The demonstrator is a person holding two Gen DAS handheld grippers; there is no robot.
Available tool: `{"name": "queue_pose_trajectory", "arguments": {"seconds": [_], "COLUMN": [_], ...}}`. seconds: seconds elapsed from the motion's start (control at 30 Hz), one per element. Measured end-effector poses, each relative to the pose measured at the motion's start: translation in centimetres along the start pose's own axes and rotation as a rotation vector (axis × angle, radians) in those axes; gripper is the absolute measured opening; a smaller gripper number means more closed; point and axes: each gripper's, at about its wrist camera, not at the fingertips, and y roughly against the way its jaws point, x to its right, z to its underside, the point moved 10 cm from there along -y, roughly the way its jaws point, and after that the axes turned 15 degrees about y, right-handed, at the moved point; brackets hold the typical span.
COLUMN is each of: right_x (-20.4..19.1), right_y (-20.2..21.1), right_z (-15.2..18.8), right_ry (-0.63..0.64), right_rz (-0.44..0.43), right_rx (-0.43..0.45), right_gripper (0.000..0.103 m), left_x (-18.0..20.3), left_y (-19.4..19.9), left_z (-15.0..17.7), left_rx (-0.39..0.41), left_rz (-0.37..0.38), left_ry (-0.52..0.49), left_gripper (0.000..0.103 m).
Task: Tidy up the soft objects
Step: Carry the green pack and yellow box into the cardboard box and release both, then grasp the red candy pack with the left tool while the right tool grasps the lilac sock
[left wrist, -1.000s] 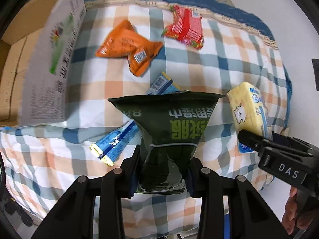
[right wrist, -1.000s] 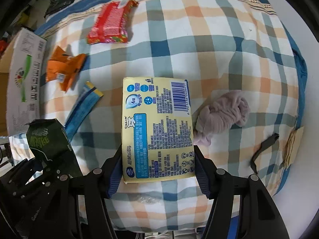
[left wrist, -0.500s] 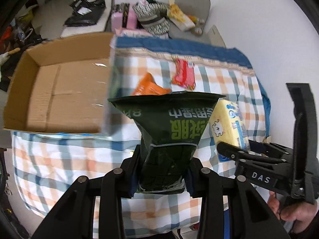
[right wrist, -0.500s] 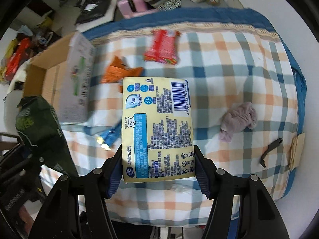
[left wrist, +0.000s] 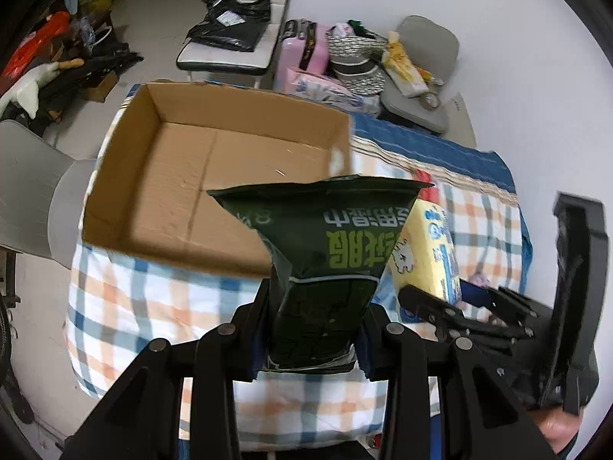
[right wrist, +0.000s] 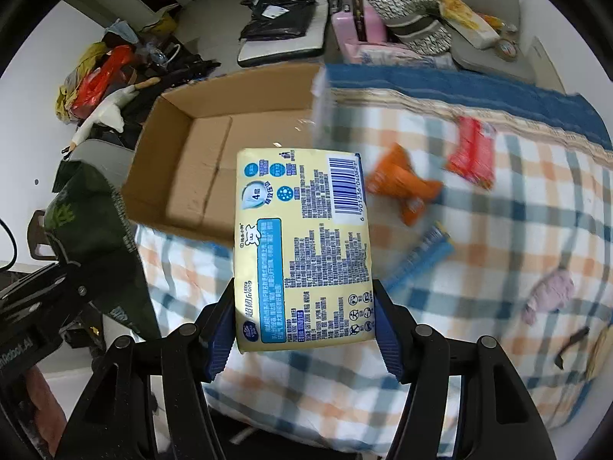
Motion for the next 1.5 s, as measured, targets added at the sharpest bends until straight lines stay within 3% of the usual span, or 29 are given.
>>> {"name": "queue_pose_trajectory", "arguments": {"seconds": [0.17, 0.37, 0.63, 0.83, 0.97, 1.03, 1.27, 1.43, 1.5], "right_x": [-1.7, -1.8, -0.5, 0.6, 1.2, 1.3, 1.5, 0.5, 0.0], "right_y": [-2.8, -7.9, -15.1, -17.7, -18.7, -19.0, -18.1, -16.9, -16.3], "right_z": [-5.2, -10.4, -14.2, -15.1, -15.4, -15.4, -15.3, -14.7, -14.4], "right_ry": [-0.037, -0.109, -0.173, -0.171, -0.165, -0.162, -0.153, -0.141, -0.14], "right_rz": [0.037, 0.069, 0.134, 0.186, 0.214, 0.211, 0.241, 0.247, 0.251], "right_rx": [-0.015, -0.071, -0.16, -0.19, -0.211, -0.22, -0.209, -0.21, -0.205], "right_gripper": [0.066, 0.066, 0.066, 0.066, 0.067, 0.069, 0.081, 0.082, 0.082], "left_x": [-2.3, -3.8, -4.1, -3.9, -4.5, -4.5, -5.4, -6.0, -6.2], "left_y": [-2.6, -9.0, -15.7, -18.8, -19.7, -19.8, -18.7, -16.9, -15.8], "left_z": [-6.0, -11.3, -13.7, -13.9, -14.7, -14.7, -15.1, -15.3, -15.1], "left_rx": [-0.048, -0.185, -0.332, -0.4, -0.386, -0.39, -0.354, -0.306, -0.277], "left_rz": [-0.032, -0.06, -0.081, -0.062, -0.124, -0.117, -0.127, -0.129, -0.132], "left_ry": [-0.001, -0.033, -0.064, -0.064, -0.061, -0.051, -0.049, -0.052, -0.06], "left_gripper": [0.034, 0.034, 0.034, 0.035, 0.038, 0.039, 0.064, 0.075, 0.085]}}
